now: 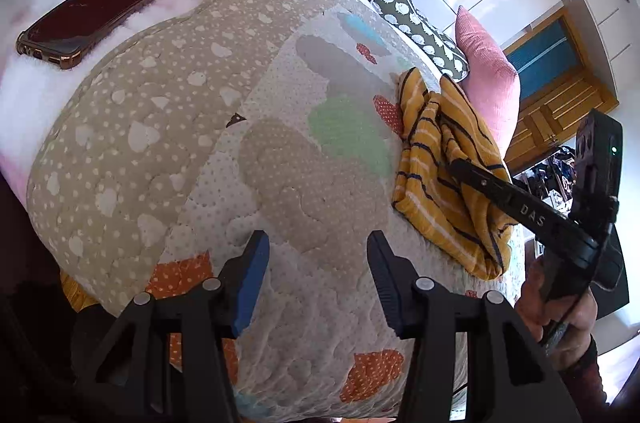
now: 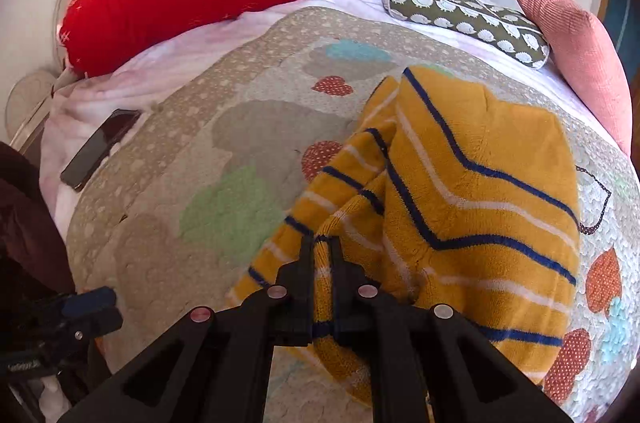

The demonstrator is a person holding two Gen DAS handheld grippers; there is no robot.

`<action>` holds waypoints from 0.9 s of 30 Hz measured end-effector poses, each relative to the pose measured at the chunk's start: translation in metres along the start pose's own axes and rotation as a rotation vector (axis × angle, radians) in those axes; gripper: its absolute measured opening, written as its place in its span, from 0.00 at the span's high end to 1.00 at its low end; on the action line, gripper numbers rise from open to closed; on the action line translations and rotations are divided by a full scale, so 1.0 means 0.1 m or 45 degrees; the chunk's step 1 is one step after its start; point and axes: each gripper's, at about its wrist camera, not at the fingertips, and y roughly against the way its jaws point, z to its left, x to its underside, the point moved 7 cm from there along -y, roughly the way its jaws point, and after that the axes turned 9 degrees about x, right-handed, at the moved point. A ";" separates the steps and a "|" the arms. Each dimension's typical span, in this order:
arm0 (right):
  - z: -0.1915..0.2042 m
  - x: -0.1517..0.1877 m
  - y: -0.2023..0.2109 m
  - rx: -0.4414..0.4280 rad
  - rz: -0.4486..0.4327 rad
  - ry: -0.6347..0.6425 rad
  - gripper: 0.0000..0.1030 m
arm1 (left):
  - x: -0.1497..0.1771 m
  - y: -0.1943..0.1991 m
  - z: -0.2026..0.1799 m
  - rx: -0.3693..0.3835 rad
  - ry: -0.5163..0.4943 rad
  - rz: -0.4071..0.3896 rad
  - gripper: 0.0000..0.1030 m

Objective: Fold small clothes
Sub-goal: 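Fold the sweater over onto itself with the right gripper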

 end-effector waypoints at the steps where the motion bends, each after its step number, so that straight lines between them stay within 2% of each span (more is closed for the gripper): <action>1: 0.05 0.03 0.05 -0.020 -0.002 0.013 0.94 | 0.01 0.00 -0.01 0.001 -0.002 0.002 0.52; 4: 0.18 0.12 0.04 -0.046 0.011 0.050 0.93 | 0.01 -0.01 -0.04 0.000 -0.004 0.010 0.52; 6: 0.24 0.16 -0.07 -0.072 0.033 0.042 0.89 | 0.03 0.02 -0.03 -0.003 0.007 -0.001 0.52; 7: 0.24 0.18 -0.13 -0.096 0.063 0.022 0.84 | 0.03 0.05 -0.02 -0.006 0.008 -0.007 0.52; 9: 0.22 0.17 -0.10 -0.142 0.087 -0.015 0.82 | 0.03 0.10 0.01 -0.014 0.008 -0.020 0.51; 12: 0.16 0.02 0.21 -0.272 0.006 -0.052 0.81 | 0.01 0.15 0.08 -0.021 0.027 -0.033 0.51; 13: 0.12 -0.05 0.32 -0.247 -0.044 -0.053 0.81 | 0.01 0.15 0.10 -0.016 0.037 -0.034 0.51; 15: -0.03 -0.19 0.46 -0.122 -0.139 -0.056 0.81 | 0.01 0.15 0.10 -0.006 0.044 -0.034 0.51; 16: -0.11 -0.25 0.48 -0.067 -0.160 -0.065 0.81 | 0.01 0.14 0.08 -0.002 0.039 -0.033 0.51; 17: -0.17 -0.29 0.45 -0.026 -0.159 -0.071 0.76 | 0.02 0.13 0.06 0.001 0.032 -0.031 0.51; 18: -0.19 -0.34 0.39 0.002 -0.149 -0.065 0.70 | 0.03 0.12 0.03 0.004 0.023 -0.028 0.50; 19: -0.18 -0.38 0.31 0.029 -0.137 -0.045 0.51 | 0.04 0.11 -0.01 0.010 0.013 -0.026 0.51; 20: -0.16 -0.43 0.22 0.064 -0.130 -0.014 0.38 | 0.05 0.09 -0.06 0.016 0.001 -0.024 0.51; 22: -0.14 -0.54 0.02 0.166 -0.130 0.056 0.34 | 0.05 0.03 -0.19 0.032 -0.032 -0.017 0.50; 24: -0.19 -0.64 -0.20 0.291 -0.107 0.097 0.38 | 0.05 -0.05 -0.31 0.041 -0.074 -0.001 0.50; 25: -0.24 -0.67 -0.31 0.335 -0.066 0.116 0.76 | 0.06 -0.07 -0.37 0.051 -0.092 0.006 0.50; 26: -0.29 -0.69 -0.41 0.355 -0.002 0.124 0.91 | 0.06 -0.09 -0.42 0.063 -0.106 0.011 0.50; 27: -0.34 -0.72 -0.43 0.328 0.026 0.082 0.91 | 0.06 -0.11 -0.46 0.075 -0.122 0.016 0.50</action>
